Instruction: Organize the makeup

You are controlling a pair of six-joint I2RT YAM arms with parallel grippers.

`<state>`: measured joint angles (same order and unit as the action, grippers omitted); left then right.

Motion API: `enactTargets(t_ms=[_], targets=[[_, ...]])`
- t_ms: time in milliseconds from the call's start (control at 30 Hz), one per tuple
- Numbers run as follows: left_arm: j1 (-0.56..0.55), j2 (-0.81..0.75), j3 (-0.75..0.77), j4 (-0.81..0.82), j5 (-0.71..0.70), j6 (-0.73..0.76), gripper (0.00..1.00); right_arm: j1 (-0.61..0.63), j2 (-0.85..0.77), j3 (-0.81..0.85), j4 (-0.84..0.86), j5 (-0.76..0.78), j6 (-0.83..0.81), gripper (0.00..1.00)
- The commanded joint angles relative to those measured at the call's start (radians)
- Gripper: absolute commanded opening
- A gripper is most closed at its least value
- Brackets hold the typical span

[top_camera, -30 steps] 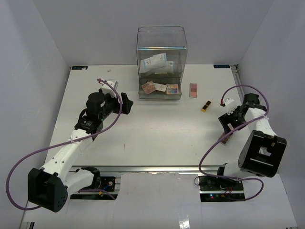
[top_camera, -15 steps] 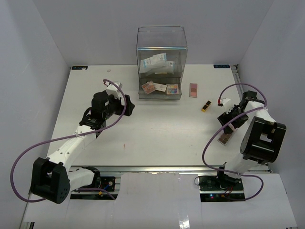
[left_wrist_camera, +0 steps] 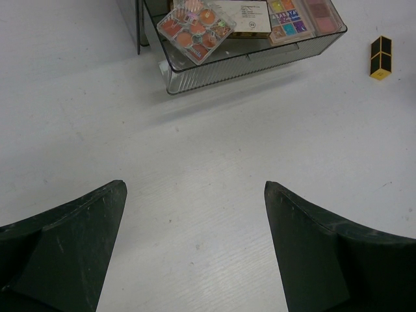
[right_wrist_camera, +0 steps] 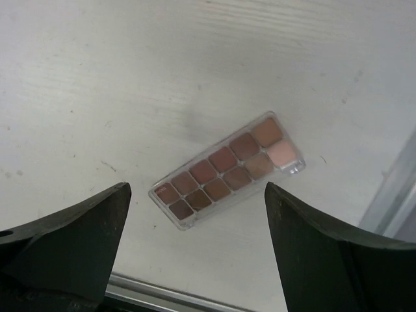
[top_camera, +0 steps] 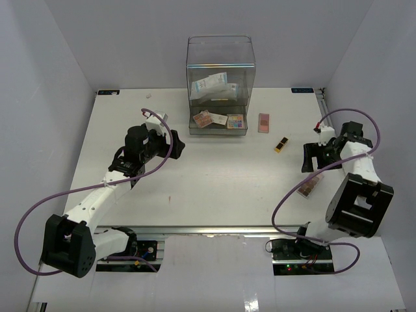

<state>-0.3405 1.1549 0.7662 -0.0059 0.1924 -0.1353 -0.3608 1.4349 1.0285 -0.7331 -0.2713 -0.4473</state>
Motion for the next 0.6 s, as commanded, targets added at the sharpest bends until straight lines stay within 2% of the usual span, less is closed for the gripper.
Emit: enactTargets(t_ms=[0, 367, 567], targets=[[0.0, -0.015, -0.001, 0.03, 0.029, 0.0, 0.98, 0.001, -0.063, -0.061, 0.132, 0.184, 0.357, 0.9], [0.0, -0.008, -0.002, 0.029, 0.028, -0.003, 0.98, 0.006, -0.055, -0.207, 0.25, 0.321, 0.557, 0.9], [0.0, -0.004, -0.002, 0.029, 0.024, -0.001, 0.98, 0.006, -0.024, -0.242, 0.321, 0.328, 0.611, 0.9]])
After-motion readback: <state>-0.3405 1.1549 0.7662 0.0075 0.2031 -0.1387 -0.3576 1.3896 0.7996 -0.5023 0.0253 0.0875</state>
